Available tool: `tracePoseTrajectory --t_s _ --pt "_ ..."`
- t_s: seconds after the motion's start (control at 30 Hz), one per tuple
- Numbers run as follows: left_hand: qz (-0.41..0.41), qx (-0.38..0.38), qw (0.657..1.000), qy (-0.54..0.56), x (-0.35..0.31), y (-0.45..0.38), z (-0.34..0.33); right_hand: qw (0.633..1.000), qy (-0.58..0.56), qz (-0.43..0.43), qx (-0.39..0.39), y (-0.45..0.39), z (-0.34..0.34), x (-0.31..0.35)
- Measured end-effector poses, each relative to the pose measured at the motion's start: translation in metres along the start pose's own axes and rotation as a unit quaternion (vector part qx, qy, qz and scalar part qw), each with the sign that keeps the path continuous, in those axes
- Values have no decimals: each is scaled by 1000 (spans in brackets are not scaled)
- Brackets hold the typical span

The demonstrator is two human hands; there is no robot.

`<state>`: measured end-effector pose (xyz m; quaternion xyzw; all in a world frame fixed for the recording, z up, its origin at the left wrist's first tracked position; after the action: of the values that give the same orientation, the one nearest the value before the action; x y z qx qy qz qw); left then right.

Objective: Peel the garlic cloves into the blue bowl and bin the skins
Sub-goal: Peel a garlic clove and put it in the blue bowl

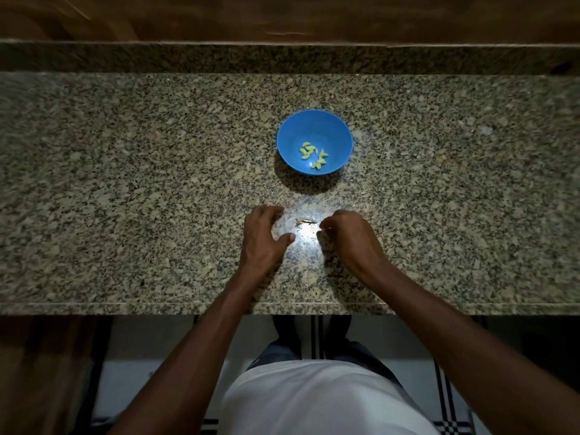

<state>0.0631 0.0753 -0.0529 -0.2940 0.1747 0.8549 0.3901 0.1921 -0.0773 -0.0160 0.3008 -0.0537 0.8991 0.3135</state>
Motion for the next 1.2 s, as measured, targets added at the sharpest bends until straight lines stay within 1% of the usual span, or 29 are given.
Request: tracePoseTrajectory --t_s 0.07,0.17,0.43,0.77,0.87,0.97,1.1,1.13,1.17,1.2 --pt "-6 25 999 -48 3 0 -4 996 85 12 30 4 -3 8" --pt "-21 28 998 -58 5 0 -5 990 122 18 71 9 -8 13" --pt "-25 17 998 -57 5 3 -5 988 126 39 83 3 -11 18" --pt "-9 19 998 -58 1 4 -4 976 150 104 122 -4 -16 28" --pt "-1 20 998 -52 1 3 -4 968 175 107 144 -7 -17 36" --pt "6 28 998 -50 1 1 -4 967 173 99 156 -9 -16 39" --pt "5 34 998 -54 1 2 -3 969 164 113 148 -10 -17 36" --pt "6 36 998 -53 0 2 -3 973 149 104 140 -12 -16 30" --pt "7 38 998 -52 -1 2 -2 982 119 73 130 -17 -14 22" --pt "7 38 998 -46 -2 2 -1 991 58 18 122 -21 -11 10"
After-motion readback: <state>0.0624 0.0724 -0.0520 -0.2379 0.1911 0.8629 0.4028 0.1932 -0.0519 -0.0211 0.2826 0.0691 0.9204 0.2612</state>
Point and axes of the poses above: each hand's wrist, its own y-axis away from the middle knuckle, its own z-axis out of the back of the hand, x = y × z, the point moved 5 cm from there along -y, towards the middle knuckle, and after that the axes turned 10 degrees about -y, right-handed, at the moved point
